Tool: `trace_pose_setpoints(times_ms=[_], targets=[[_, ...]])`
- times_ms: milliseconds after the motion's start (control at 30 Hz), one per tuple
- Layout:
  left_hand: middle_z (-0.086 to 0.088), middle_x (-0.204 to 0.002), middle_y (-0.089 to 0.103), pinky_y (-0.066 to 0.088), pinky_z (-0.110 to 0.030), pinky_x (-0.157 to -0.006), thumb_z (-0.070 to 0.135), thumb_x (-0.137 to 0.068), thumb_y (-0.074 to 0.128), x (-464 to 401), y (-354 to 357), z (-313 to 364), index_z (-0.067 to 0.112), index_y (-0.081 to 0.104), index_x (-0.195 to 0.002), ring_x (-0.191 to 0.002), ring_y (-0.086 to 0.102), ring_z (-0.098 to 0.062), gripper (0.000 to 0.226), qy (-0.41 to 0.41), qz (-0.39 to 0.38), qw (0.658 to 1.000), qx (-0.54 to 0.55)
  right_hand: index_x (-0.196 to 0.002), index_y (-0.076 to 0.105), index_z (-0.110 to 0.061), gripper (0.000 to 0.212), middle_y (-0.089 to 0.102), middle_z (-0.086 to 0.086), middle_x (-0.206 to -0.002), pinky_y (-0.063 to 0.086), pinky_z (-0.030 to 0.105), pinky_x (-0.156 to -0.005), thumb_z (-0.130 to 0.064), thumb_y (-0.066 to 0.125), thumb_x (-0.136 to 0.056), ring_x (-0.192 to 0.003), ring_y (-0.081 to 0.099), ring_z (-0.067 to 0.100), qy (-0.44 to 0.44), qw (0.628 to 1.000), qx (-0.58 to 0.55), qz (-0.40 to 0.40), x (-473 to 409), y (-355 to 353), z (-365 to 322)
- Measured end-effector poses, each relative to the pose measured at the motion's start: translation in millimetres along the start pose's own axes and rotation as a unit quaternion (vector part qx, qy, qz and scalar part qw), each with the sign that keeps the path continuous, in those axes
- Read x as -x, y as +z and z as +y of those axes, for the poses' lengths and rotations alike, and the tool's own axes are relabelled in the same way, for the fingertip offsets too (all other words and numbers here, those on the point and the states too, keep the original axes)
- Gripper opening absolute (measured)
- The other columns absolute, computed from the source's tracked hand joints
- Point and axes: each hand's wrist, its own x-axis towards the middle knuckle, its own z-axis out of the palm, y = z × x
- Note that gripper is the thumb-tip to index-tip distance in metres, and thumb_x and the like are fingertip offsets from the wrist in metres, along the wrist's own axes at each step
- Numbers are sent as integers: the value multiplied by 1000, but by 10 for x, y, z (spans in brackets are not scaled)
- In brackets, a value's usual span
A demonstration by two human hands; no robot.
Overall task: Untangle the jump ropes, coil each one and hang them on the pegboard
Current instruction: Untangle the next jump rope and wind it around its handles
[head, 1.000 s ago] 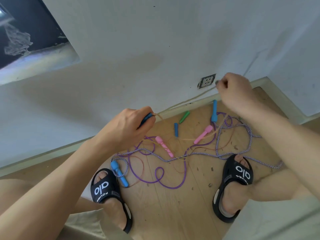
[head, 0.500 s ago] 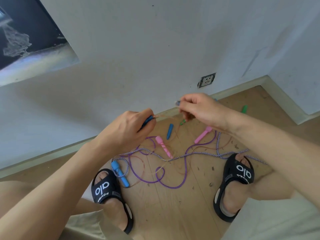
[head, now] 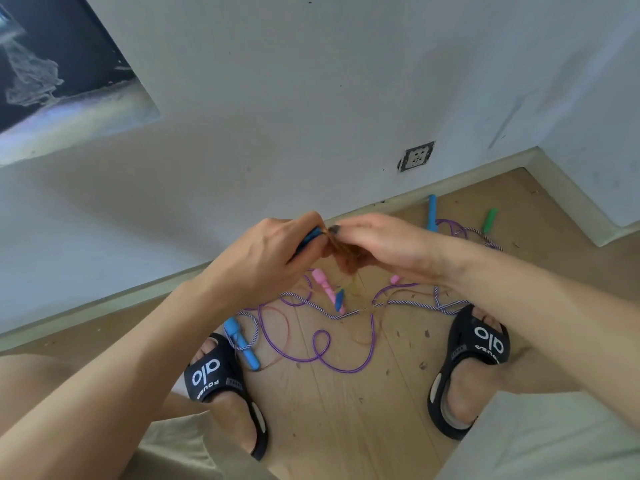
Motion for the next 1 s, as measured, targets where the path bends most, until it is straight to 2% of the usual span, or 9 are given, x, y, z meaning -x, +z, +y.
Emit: trace_pose_setpoints(times_ms=[100,433,500,567,633,700,767,833,1000], targets=[[0,-55,43,34,-35,-49,27,-101,48,25,-24,-38,12,50,-84,-53,38,-24,22,-13,10,1000,-9,-75,59,-18,30,54,-12,-61,36,21,-57,-26,51,-103,-58,45,5,-33,994,63,88,-31,-155,-19],[1,-53,39,29,-32,-48,27,-102,47,61,-28,-70,15,46,-80,-51,36,-24,25,-21,0,999,-33,-60,38,-15,50,31,-2,-55,24,33,-54,-43,54,-98,-52,28,12,-101,926,308,193,-1,-454,5],[2,-53,38,29,-32,-47,28,-102,47,66,-39,-120,17,44,-79,-50,36,-22,25,-32,0,999,-40,-62,47,-12,49,43,2,-55,30,34,-54,-44,53,-99,-53,40,21,-65,895,352,267,-23,-692,96],[2,-53,38,30,-34,-47,28,-101,47,76,-45,-152,18,42,-78,-49,36,-21,26,-42,1,998,-45,-66,53,-12,44,57,8,-65,35,34,-55,-40,47,-101,-65,54,30,39,821,448,352,-10,-960,263],[0,-53,39,32,-37,-48,30,-102,46,90,-44,-148,14,45,-79,-50,38,-23,27,-40,2,998,-47,-73,54,-14,38,65,12,-79,33,30,-55,-33,38,-103,-67,54,29,157,768,524,333,24,-1020,411],[-1,-54,41,32,-36,-49,31,-102,45,97,-28,-124,11,47,-82,-51,39,-24,28,-31,0,999,-42,-87,61,-12,38,70,13,-90,41,29,-57,-33,34,-105,-65,58,24,181,844,445,239,-2,-832,480],[-1,-55,42,34,-37,-49,32,-103,43,101,-6,-91,12,47,-82,-52,39,-24,29,-19,-3,999,-34,-105,65,-12,40,74,9,-93,46,31,-65,-38,34,-106,-66,61,22,141,968,155,140,-15,-479,380],[1,-56,42,35,-38,-49,34,-102,41,91,15,-55,13,47,-83,-52,40,-23,29,-7,-8,999,-34,-108,66,-11,45,71,6,-79,40,27,-61,-43,33,-106,-63,51,15,107,993,-15,57,-5,-186,246],[1,-56,43,37,-39,-50,42,-100,36,77,22,-60,16,45,-82,-53,40,-24,33,-4,-16,1000,-20,-92,63,-13,28,48,-3,-64,37,26,-60,-32,47,-104,-61,42,13,-9,998,13,65,13,-67,75]])
